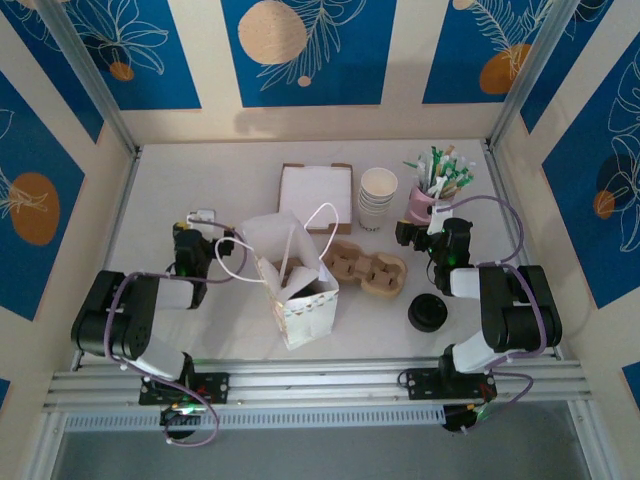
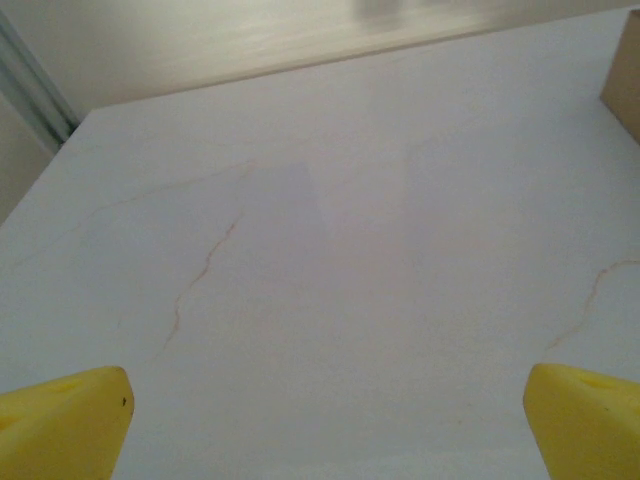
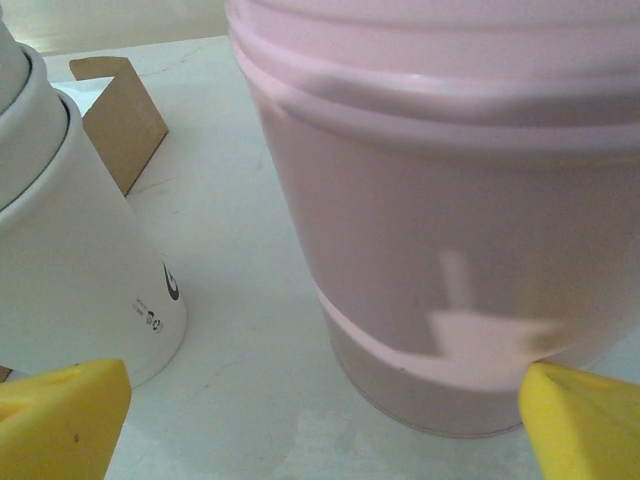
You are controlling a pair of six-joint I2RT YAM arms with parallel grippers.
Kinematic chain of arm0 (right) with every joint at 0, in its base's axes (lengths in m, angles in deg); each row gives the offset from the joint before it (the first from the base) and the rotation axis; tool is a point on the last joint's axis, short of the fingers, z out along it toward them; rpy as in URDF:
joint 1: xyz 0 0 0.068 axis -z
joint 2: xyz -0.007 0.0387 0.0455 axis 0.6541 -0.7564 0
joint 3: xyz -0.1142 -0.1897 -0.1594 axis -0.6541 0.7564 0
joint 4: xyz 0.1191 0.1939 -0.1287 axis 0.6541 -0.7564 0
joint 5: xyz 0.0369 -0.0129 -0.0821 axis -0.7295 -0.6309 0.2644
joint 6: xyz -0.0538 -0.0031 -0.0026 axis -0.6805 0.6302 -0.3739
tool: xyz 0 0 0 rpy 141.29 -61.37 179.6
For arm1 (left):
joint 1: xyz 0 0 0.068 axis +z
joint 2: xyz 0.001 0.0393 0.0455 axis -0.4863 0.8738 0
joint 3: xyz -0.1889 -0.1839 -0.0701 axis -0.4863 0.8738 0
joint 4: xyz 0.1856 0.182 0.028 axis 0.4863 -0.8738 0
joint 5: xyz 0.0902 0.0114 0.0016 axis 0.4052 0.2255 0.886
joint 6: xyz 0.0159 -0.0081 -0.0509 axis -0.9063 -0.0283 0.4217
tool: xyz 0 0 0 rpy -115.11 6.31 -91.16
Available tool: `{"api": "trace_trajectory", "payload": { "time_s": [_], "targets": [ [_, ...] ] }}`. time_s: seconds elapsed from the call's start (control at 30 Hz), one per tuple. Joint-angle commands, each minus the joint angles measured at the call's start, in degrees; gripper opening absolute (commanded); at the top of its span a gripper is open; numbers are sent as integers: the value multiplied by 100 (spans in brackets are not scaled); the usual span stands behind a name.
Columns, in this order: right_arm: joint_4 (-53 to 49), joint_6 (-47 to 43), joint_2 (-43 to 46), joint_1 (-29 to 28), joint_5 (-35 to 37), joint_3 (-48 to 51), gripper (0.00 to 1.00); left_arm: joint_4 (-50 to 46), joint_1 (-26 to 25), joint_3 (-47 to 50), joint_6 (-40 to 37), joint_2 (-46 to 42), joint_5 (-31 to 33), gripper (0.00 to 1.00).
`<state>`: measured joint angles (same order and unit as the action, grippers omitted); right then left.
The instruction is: Pack the takeout coffee
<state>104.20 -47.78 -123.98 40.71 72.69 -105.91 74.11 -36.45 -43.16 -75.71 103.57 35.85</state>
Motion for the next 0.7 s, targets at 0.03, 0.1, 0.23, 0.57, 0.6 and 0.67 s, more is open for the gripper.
{"api": "trace_trajectory", "payload": {
  "time_s": [0.03,0.1,0.23,0.57,0.6,0.67],
  "targets": [
    [277,-118,-42,15,-93,37,99,829,50,349,14,110,-338,100],
    [280,-127,-43,8,-76,39,100,768,55,314,95,117,-104,100],
    [292,-137,-43,-3,-58,47,100,110,86,-56,226,132,68,100],
    [295,-130,-34,5,-69,59,100,182,95,-18,222,131,42,100],
    [292,-128,-40,5,-70,56,100,194,99,-18,216,144,42,100],
    [287,-127,-38,6,-84,48,100,186,101,-18,223,137,42,100]
  ]
}}
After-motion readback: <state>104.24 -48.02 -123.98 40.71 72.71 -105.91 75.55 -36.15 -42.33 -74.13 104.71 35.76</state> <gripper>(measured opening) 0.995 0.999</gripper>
